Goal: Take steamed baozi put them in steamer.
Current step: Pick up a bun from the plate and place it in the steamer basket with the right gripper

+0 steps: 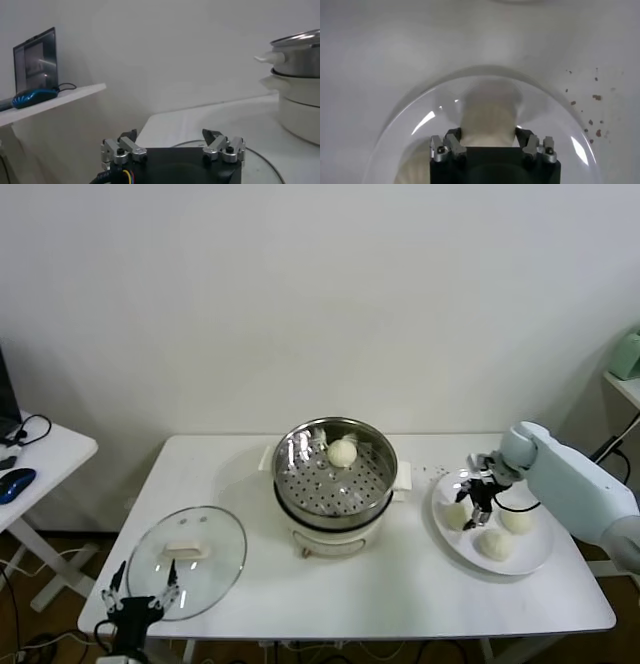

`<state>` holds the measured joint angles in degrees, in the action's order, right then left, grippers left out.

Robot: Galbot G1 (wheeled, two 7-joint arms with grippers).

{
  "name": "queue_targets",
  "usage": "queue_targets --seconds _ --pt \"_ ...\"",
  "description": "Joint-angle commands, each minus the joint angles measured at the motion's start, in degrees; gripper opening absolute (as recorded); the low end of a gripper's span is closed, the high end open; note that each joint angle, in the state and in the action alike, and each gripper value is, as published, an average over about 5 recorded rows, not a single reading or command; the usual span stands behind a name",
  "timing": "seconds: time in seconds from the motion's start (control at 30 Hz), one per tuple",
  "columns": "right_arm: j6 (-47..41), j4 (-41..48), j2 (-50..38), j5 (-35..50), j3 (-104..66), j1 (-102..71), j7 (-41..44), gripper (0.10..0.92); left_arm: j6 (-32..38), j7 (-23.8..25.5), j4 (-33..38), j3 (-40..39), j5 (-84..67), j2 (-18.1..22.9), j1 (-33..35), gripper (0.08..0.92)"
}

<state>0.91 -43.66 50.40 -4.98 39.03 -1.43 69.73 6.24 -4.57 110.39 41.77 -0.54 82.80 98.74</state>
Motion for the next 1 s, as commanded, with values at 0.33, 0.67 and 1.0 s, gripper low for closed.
queue_targets --seconds 0.33,0.67,1.0 --pt "-4.1 -4.37 -4.5 19.32 14.06 17.71 0.0 0.721 0.16 -0.78 1.03 -0.53 0.38 -0.15 0.22 0.823" --pt "-8.43 -7.48 -1.85 39.09 31.3 41.05 0.28 0.724 1.0 -1.21 1.79 -1.9 0.69 0.09 -0.24 0.823" --pt "-12.86 -11.84 6.13 44.41 34.18 42.01 -2.67 0.738 0.97 -1.43 3.96 -2.44 1.35 -0.16 -0.53 0.823"
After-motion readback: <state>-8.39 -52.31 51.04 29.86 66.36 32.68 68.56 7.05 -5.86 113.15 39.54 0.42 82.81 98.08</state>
